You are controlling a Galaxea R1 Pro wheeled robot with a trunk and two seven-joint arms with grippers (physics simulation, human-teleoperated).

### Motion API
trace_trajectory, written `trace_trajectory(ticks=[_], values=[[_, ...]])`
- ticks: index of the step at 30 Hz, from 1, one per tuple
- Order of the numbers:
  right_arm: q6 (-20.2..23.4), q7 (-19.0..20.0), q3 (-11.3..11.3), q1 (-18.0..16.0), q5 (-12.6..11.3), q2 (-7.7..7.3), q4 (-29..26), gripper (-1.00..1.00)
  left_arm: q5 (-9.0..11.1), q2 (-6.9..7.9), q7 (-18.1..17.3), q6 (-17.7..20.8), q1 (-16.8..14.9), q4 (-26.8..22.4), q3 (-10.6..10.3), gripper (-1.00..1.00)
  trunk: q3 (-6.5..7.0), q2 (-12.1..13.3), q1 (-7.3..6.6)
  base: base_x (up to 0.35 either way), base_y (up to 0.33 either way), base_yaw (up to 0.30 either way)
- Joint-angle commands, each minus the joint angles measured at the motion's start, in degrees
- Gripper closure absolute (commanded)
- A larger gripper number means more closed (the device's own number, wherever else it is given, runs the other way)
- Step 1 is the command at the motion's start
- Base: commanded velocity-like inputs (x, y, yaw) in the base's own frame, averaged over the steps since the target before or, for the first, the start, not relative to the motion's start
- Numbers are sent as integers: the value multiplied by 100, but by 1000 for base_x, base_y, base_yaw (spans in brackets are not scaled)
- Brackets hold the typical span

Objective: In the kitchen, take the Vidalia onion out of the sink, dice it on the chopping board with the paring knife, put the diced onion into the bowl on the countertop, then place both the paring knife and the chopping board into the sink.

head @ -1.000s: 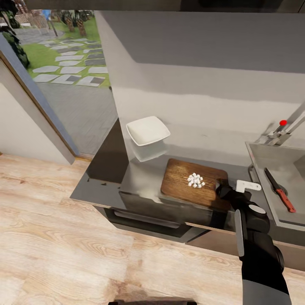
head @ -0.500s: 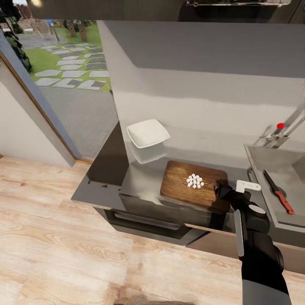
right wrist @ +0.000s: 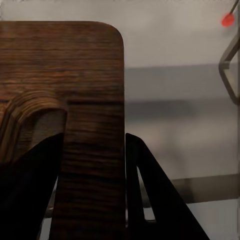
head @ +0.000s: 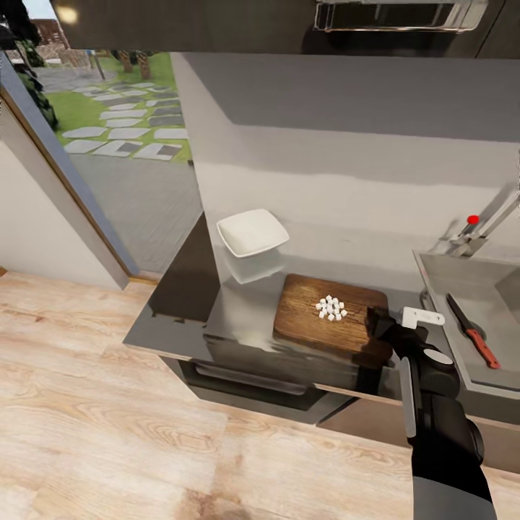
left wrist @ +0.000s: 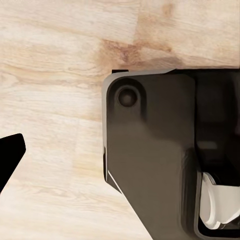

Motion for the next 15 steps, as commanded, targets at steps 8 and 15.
trace_trajectory(ticks=[8, 15], values=[[29, 20, -6, -5, 48, 6, -8, 100, 41, 6, 0, -10, 1, -12, -12, -100, 65, -9, 4, 0, 0, 0], [29, 20, -6, -5, 51, 11, -8, 100, 39, 6, 0, -10, 1, -25, -10, -100, 129, -9, 4, 0, 0, 0]])
